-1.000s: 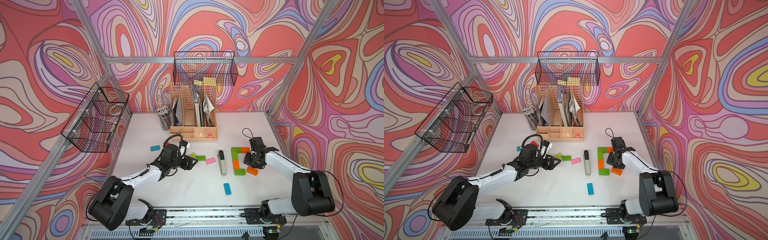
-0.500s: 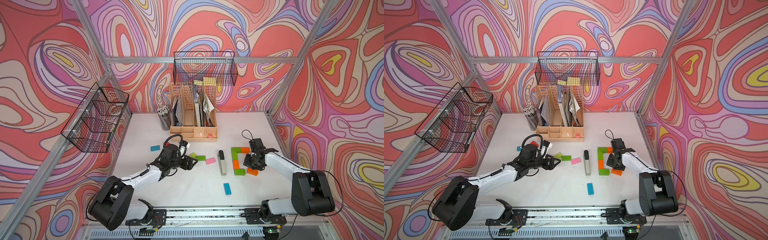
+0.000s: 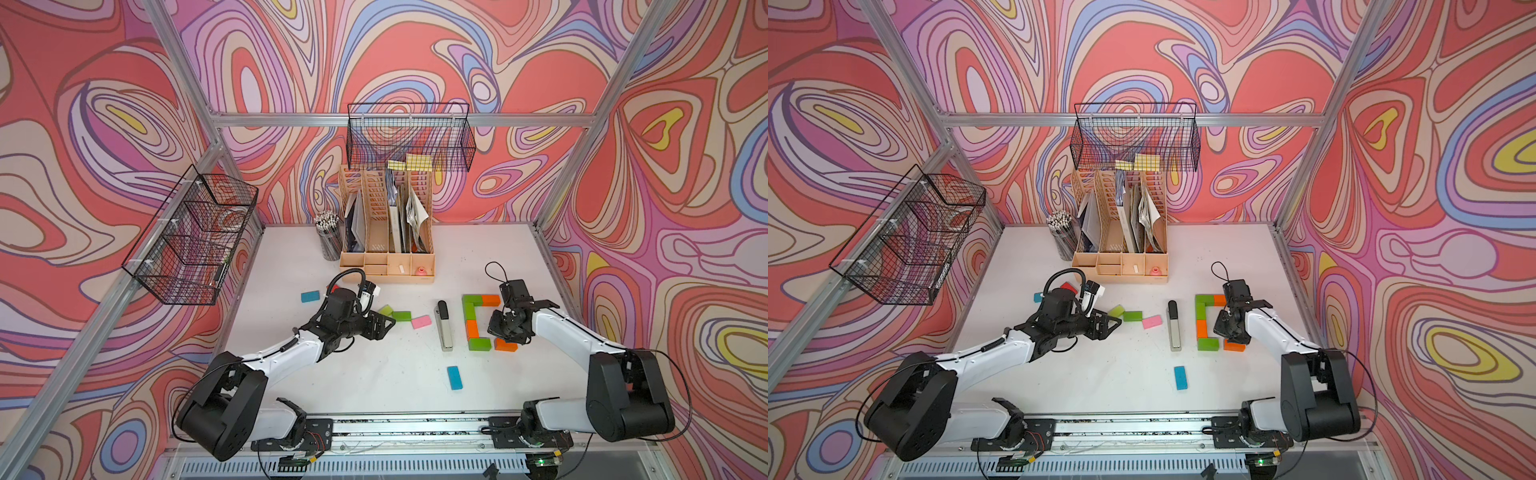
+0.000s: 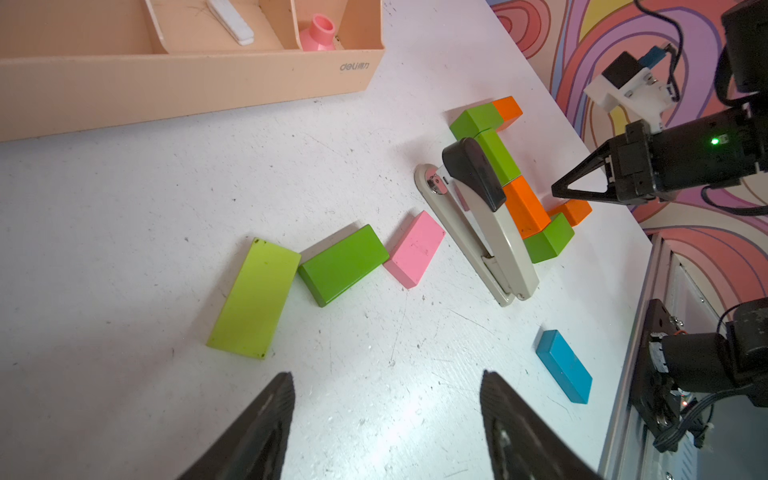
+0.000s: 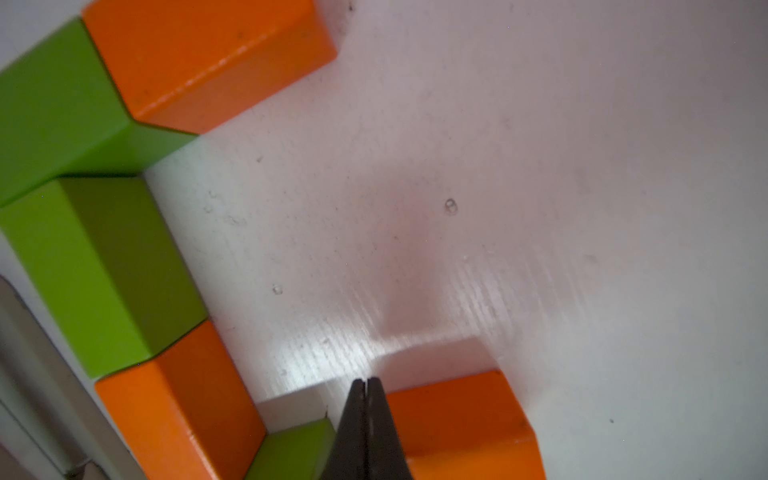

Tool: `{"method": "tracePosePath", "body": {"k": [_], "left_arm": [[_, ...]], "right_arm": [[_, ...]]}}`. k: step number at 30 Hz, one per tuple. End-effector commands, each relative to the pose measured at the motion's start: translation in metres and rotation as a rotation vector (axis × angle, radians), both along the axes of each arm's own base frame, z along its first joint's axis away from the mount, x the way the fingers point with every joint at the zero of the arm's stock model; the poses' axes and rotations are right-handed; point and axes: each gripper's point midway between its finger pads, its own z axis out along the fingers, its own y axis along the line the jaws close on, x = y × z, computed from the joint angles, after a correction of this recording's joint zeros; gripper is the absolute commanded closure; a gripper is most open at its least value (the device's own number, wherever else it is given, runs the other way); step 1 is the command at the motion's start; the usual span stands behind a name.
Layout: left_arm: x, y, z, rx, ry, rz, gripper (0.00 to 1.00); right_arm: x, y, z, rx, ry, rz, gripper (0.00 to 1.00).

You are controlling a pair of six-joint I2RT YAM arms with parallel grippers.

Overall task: Assemble the letter c with building blocks
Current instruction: Assemble the building block at the center of the board.

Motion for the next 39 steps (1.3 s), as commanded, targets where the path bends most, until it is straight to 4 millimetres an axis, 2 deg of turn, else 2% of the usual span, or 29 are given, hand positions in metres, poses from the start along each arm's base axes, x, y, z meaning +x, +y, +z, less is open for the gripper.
{"method": "tracePosePath", "body": {"k": [1,7,13,21,39], "left_arm": [[0.002,0.001,-0.001,0.001,-0.002,0.003,0.27],[0.002,0.001,0.001,0.001,-0.005,0.0,0.27],[0.001,-0.002,0.001,-0.013,0.005,-0.009,0.27],[0.001,-0.002,-0.001,-0.008,0.009,-0.007,0.27],[0.003,0.001,-0.005,0.018,0.005,-0.003,0.27]], "right_arm": [[0.011,-0.019,0.026,-0.067,-0.066,-0.058,1.0],[-0.007,-0.06,0.029,-0.128,-0.042,-0.215,1.0],[-0.017,-0.074,0.027,-0.092,-0.062,-0.306,1.0],[-0.022,-0.059,-0.001,0.019,0.0,-0.288,1.0],[-0.025,-0.05,-0.016,0.068,0.059,-0.273,1.0]]}}
